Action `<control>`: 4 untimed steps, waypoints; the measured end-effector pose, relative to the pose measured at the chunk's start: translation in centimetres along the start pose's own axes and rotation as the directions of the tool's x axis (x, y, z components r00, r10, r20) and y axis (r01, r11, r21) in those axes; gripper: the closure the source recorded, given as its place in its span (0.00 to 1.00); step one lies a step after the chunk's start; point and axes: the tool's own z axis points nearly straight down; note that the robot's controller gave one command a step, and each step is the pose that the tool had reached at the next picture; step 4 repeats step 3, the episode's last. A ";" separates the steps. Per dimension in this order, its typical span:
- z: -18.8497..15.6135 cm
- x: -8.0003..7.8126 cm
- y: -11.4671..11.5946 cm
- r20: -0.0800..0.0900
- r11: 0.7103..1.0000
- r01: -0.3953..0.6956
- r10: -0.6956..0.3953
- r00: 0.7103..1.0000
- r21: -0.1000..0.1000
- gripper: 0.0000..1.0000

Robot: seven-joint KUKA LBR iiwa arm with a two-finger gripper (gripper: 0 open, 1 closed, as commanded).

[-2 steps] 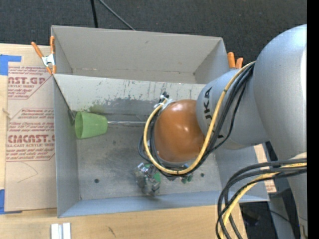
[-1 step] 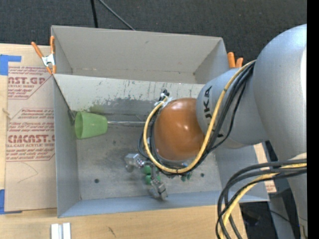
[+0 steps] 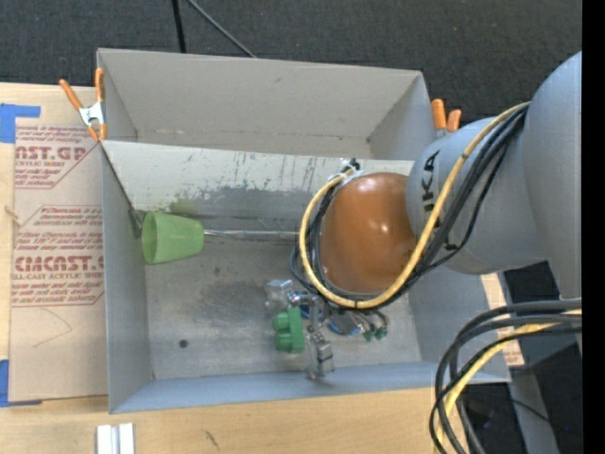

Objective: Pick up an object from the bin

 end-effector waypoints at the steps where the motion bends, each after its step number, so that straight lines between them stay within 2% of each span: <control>1: 2.8 -0.1 -1.9 0.006 0.991 0.136 -0.136 0.991 0.002 0.00; 2: 2.8 0.0 -1.9 0.001 0.991 0.136 -0.136 0.991 -0.001 1.00; 3: -11.4 -0.1 0.0 0.006 0.995 0.104 -0.104 0.995 0.003 1.00; 4: -11.4 -0.1 0.0 0.006 0.995 0.104 -0.104 0.995 0.003 1.00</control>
Offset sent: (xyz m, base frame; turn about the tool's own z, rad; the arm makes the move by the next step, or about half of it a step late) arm 0.0071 -0.0183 -0.0288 -0.1368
